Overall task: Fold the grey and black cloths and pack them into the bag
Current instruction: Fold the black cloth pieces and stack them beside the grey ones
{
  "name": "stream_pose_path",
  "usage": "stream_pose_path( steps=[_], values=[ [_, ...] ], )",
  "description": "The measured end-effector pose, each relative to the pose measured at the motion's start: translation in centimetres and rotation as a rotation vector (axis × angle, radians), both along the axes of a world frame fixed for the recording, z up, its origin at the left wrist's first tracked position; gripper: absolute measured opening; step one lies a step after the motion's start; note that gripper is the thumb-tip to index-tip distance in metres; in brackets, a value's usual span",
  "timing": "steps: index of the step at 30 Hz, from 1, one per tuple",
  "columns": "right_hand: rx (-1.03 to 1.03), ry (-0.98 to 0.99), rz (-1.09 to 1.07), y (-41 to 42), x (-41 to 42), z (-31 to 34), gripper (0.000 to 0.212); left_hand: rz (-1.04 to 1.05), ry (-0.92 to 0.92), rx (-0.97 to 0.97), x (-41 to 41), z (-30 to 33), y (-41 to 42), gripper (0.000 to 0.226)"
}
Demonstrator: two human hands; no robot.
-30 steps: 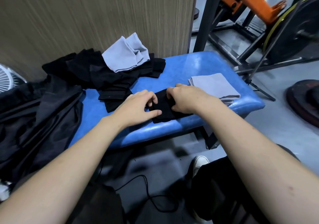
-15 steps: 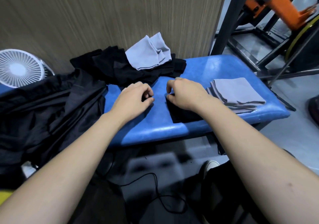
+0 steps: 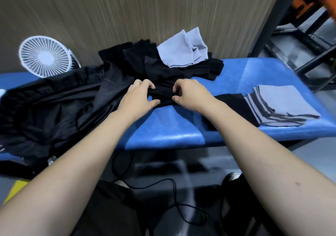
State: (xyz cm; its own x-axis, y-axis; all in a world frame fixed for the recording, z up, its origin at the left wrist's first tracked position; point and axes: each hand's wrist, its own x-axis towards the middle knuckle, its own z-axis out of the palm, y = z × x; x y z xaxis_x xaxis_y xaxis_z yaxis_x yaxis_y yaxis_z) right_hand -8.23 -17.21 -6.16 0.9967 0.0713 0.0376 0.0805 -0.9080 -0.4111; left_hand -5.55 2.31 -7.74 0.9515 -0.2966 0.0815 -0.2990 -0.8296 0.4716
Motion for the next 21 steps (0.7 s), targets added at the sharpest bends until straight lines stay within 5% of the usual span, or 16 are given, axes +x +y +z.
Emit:
stream_pose_path(
  steps=[6,11,21],
  values=[
    [-0.025,-0.011,0.053,1.3,0.6,-0.4,0.049,-0.028,-0.103,-0.091,0.9,0.1,0.0,0.036],
    [-0.045,-0.041,0.04,1.5,0.2,-0.2,0.05,-0.013,-0.173,-0.259,0.3,1.3,-0.5,0.012],
    [-0.163,-0.258,-0.019,1.2,-1.7,1.4,0.034,-0.134,-0.309,-0.474,-2.3,4.5,0.2,0.008]
  ],
)
